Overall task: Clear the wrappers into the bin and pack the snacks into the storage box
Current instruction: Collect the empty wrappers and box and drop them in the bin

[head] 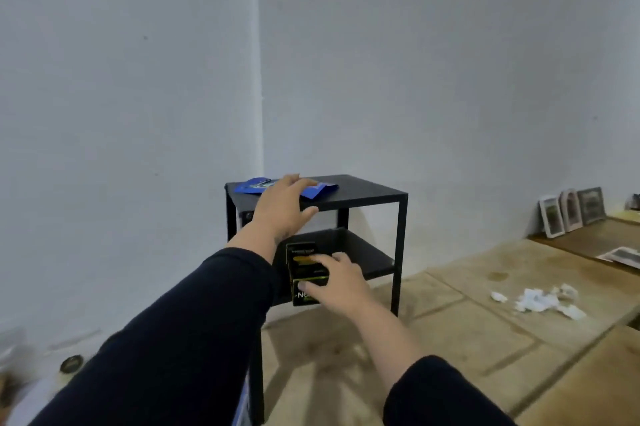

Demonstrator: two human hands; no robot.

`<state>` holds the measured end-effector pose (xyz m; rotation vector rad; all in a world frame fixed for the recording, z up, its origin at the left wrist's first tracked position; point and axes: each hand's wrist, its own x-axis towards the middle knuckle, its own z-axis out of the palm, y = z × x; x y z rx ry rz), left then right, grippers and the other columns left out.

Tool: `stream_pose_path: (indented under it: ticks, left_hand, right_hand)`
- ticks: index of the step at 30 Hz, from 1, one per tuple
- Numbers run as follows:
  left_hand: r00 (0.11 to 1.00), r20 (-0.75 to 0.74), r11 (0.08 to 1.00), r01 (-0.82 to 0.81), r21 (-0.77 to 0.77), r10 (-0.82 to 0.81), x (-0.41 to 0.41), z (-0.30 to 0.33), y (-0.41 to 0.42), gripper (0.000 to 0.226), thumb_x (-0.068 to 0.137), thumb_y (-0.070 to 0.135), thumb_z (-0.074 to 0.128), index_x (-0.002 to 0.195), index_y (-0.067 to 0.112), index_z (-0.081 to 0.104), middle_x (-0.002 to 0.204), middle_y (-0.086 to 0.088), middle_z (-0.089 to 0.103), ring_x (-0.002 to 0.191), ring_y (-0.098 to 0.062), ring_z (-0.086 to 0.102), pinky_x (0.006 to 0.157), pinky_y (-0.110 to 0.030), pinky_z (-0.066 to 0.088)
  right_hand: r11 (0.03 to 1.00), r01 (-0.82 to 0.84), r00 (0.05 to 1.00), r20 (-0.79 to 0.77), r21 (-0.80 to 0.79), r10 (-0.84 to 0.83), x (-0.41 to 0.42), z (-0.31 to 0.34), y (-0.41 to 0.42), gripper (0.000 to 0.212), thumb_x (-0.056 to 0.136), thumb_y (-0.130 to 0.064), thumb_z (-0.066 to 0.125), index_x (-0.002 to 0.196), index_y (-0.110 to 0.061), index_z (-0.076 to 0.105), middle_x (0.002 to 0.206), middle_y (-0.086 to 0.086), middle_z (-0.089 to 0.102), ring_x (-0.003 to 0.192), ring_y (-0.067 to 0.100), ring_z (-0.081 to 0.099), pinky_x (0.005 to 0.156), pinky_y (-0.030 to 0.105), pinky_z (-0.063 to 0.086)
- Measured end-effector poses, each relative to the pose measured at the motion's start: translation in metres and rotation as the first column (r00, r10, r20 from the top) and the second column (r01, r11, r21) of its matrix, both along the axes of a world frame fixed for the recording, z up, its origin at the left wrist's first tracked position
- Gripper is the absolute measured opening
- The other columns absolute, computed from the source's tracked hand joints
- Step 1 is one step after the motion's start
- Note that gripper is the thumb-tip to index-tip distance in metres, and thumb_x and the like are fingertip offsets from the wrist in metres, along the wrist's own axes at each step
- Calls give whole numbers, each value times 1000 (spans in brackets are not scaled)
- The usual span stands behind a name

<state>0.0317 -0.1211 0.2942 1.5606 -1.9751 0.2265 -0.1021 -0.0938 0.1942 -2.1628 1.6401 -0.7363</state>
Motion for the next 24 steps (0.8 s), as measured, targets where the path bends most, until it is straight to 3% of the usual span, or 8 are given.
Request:
stream_pose_path:
  ticks: [3, 7, 13, 18, 21, 24]
  left_hand:
    - [995, 59, 996, -84, 29, 82, -11, 4, -22, 55, 91, 40, 57, 141, 37, 36, 153, -2, 32, 136, -24, 39, 108, -43, 39]
    - [979, 104, 977, -188, 104, 178, -18, -4, -31, 55, 92, 41, 54, 142, 41, 32, 135, -1, 55, 119, -22, 54, 89, -41, 52]
    - [939, 126, 937, -296, -184, 321, -24, -12, -16, 33, 96, 27, 49, 128, 36, 53, 116, 9, 67, 100, -15, 64, 78, -34, 53]
    - [956, 64, 896, -244, -370, 287, -18, -1, 16, 24, 96, 20, 46, 120, 25, 50, 102, 5, 71, 78, -24, 64, 70, -34, 44]
    - [946, 70, 811, -232, -537, 316, -7, 19, 47, 16, 92, 9, 49, 104, 19, 48, 82, -5, 68, 56, -25, 46, 58, -32, 32]
    - [945, 20, 737, -241, -632, 327, 12, 36, 85, 21, 82, 1, 51, 93, 18, 54, 89, -4, 66, 63, -27, 53, 62, -33, 33]
  right_hand:
    - [999, -6, 1000, -22, 36, 7, 7, -13, -24, 66, 80, -65, 55, 139, -40, 38, 153, 1, 20, 135, 30, 29, 105, 46, 38]
    - [1000, 24, 1000, -10, -15, -24, 9, -30, -34, 64, 79, -60, 61, 134, -32, 44, 143, 3, 31, 123, 29, 45, 95, 40, 46]
    - [999, 9, 996, 86, -38, -6, -7, -29, -33, 54, 79, -46, 64, 126, -28, 43, 129, 3, 37, 104, 27, 55, 83, 37, 52]
    - [996, -41, 990, 134, -84, 52, -27, -22, -17, 43, 82, -40, 60, 123, -39, 47, 128, 1, 40, 99, 22, 56, 76, 30, 49]
    - [994, -57, 988, 141, -98, 71, -36, -7, -4, 45, 84, -39, 57, 128, -42, 46, 136, 2, 37, 105, 25, 55, 76, 28, 43]
    - [989, -105, 980, 161, -101, 120, -38, 10, 15, 46, 84, -42, 55, 129, -46, 47, 141, 2, 36, 112, 25, 53, 82, 30, 45]
